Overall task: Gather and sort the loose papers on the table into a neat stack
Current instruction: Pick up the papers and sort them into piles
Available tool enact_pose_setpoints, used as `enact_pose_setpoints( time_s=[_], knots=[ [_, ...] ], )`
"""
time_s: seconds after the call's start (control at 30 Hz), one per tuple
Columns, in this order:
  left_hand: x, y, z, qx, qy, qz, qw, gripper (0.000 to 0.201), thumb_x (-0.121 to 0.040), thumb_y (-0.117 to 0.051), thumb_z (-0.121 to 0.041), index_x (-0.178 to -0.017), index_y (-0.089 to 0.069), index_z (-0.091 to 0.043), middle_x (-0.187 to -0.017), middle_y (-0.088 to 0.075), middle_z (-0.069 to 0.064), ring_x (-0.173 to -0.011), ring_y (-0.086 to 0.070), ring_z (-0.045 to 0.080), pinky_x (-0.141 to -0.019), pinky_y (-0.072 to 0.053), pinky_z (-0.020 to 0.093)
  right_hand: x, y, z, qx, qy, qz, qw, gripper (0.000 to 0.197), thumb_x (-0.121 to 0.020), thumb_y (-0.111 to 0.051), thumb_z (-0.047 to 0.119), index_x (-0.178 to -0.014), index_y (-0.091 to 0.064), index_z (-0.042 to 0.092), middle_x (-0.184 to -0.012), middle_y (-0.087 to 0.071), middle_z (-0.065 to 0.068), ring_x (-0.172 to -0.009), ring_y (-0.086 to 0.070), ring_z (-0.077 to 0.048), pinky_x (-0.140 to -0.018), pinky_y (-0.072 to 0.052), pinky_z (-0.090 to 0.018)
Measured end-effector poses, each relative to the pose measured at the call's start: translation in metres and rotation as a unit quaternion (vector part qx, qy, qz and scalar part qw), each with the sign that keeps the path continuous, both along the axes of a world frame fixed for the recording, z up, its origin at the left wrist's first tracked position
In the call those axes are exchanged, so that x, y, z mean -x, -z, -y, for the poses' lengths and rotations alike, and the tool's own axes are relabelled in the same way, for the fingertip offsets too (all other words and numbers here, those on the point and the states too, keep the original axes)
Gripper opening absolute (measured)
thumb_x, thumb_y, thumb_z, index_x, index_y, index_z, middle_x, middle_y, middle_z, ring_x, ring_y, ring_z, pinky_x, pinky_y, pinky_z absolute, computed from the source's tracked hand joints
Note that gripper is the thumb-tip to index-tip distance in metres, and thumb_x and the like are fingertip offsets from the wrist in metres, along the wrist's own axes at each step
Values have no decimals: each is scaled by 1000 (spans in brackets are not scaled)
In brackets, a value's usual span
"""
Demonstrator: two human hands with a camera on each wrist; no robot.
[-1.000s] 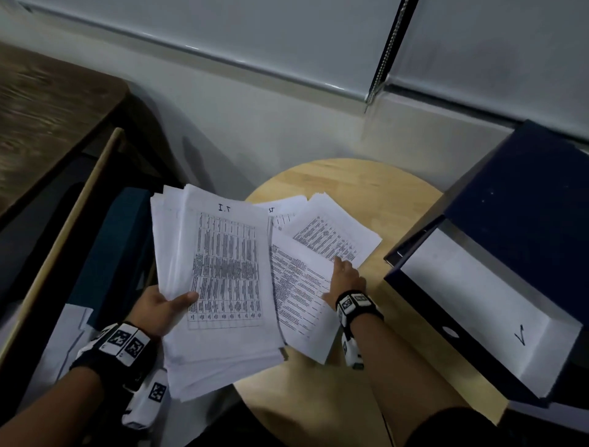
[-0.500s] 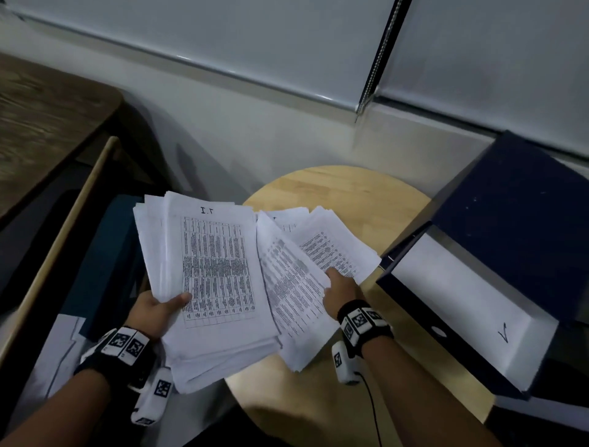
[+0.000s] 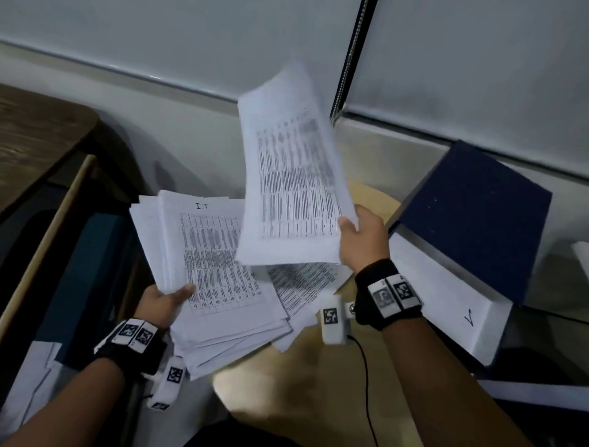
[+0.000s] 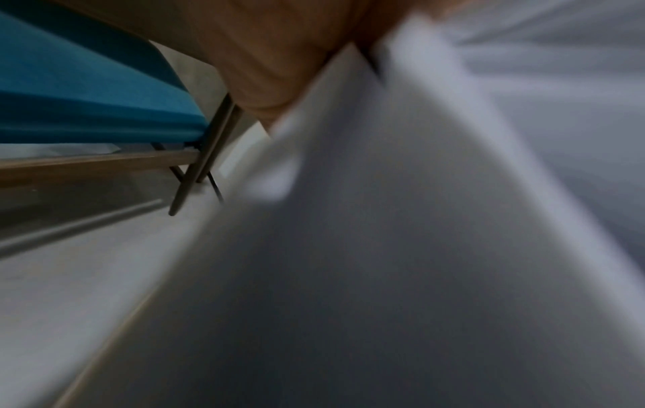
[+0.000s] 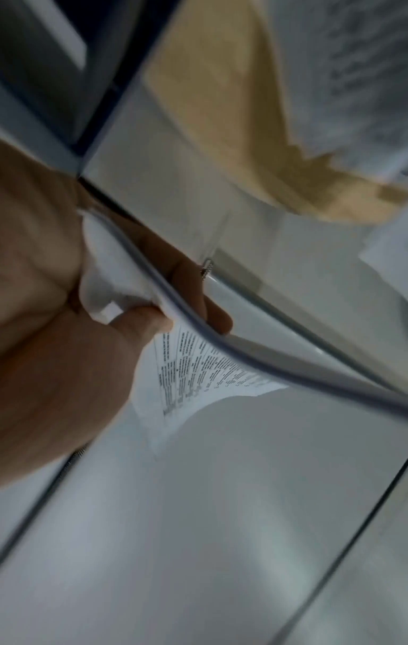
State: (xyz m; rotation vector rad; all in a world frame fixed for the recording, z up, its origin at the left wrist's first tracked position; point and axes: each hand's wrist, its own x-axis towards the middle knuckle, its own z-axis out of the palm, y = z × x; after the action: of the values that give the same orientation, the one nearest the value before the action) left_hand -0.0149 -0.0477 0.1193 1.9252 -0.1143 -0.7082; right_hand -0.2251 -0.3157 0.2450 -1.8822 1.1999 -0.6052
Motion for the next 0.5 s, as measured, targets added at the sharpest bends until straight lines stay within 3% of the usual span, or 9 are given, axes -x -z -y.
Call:
enact_pose_setpoints(
  time_s=[0.07, 0.13, 0.2, 0.27, 0.37, 0.43, 0.5],
  knots=[
    [3, -2, 4, 14, 17, -5, 1000, 13, -80, -75, -15, -85, -69, -5, -79, -72, 11, -78, -65, 24, -72, -48, 29, -1, -8, -4, -107, 19, 122, 987, 21, -97, -54, 13, -101, -69, 26, -101, -73, 4, -98, -69, -22, -90, -56, -42],
    [7, -4, 7, 21, 33, -6, 999, 8, -81, -74, -12, -82, -69, -6, -63, -71, -5, -71, -62, 19, -65, -46, 23, -1, -10, -12, -210, 16, 194, 958, 23, -99, -53, 9, -112, -69, 19, -102, -72, 8, -102, -68, -19, -92, -54, -38],
    [9, -5, 9, 41, 42, -17, 998, 13, -83, -71, -9, -93, -70, -2, -65, -71, -10, -72, -64, 17, -66, -48, 23, 1, -2, -20, -246, -3, 170, 954, 25, -99, -53, 10, -120, -67, 11, -104, -72, 6, -106, -67, -20, -97, -52, -40],
    [12, -11, 10, 63, 58, -34, 996, 16, -85, -65, -1, -102, -67, 0, -65, -72, -13, -75, -64, 14, -62, -51, 22, 6, 16, -31, -252, -34, 107, 961, 26, -99, -54, 12, -120, -68, 11, -110, -71, 1, -110, -66, -24, -102, -49, -45],
    [14, -19, 10, 104, 69, -90, 988, 15, -89, -54, 6, -99, -64, 2, -70, -74, -12, -74, -67, 18, -63, -55, 28, 17, 50, -53, -216, -116, -1, 969, 31, -100, -49, 12, -128, -61, 14, -117, -65, 5, -114, -60, -18, -103, -45, -35],
    [17, -23, 9, 132, 85, -112, 981, 8, -85, -63, -2, -91, -67, -4, -74, -76, -7, -70, -71, 16, -62, -57, 29, 24, 66, -64, -222, -131, -11, 966, 40, -99, -49, 12, -138, -52, 21, -127, -60, 10, -121, -54, -12, -106, -40, -32],
    [18, -23, 6, 122, 101, -95, 983, 21, -71, -76, -20, -87, -69, -9, -73, -76, -6, -71, -71, 14, -68, -55, 29, 29, 76, -70, -267, -120, 10, 956, 52, -98, -52, 10, -145, -40, 25, -136, -55, 11, -127, -50, -11, -112, -36, -33]
  ],
)
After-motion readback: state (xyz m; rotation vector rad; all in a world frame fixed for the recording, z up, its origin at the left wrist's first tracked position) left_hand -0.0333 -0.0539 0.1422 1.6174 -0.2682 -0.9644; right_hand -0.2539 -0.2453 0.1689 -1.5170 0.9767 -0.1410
